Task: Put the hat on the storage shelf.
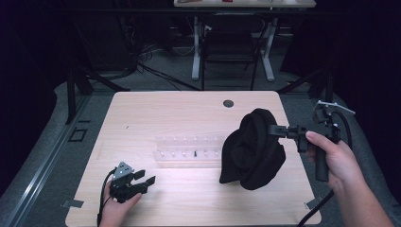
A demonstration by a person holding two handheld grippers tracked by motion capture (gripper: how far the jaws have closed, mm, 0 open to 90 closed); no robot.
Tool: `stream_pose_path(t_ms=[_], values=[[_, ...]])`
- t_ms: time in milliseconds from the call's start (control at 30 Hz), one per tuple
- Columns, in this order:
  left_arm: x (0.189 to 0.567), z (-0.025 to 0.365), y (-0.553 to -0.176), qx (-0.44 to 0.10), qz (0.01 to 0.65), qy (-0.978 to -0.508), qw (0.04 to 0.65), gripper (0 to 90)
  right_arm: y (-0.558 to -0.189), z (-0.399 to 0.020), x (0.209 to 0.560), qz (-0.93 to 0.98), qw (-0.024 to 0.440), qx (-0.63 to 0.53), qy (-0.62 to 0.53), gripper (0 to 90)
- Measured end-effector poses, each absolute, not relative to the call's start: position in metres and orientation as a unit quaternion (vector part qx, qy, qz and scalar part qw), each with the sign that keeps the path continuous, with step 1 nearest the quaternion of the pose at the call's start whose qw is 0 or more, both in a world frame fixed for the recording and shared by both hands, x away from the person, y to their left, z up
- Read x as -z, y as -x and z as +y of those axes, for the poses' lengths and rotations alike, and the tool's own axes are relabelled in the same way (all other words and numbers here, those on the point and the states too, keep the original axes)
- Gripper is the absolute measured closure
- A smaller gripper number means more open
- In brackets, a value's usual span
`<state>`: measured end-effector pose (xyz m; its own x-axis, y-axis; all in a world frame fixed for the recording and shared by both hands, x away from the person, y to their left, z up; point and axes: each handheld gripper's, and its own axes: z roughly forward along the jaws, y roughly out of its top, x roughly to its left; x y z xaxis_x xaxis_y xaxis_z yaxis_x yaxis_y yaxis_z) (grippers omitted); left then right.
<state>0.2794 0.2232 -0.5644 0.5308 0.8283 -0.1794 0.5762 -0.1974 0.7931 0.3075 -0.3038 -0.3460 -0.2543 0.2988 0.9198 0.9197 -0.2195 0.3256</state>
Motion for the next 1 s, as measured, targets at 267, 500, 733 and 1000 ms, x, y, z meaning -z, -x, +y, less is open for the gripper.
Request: stream_pose_path(t_ms=[267, 500, 733, 1000], values=[[0.564, 0.225, -0.28, -0.142, 0.461, -0.761, 0.434, 45.6, -0.317, -0.296, 0.338, -0.557, 0.274, 0.567, 0.542, 88.4], [0.563, 0.225, -0.28, -0.142, 0.459, -0.764, 0.431, 45.6, -0.328, -0.288, 0.334, -0.559, 0.275, 0.568, 0.538, 88.4], [0.563, 0.225, -0.28, -0.141, 0.459, -0.764, 0.432, 45.6, -0.339, -0.278, 0.329, -0.561, 0.27, 0.566, 0.54, 88.4], [0.563, 0.225, -0.28, -0.14, 0.459, -0.764, 0.432, 45.6, -0.355, -0.263, 0.329, -0.566, 0.276, 0.56, 0.538, 88.4]])
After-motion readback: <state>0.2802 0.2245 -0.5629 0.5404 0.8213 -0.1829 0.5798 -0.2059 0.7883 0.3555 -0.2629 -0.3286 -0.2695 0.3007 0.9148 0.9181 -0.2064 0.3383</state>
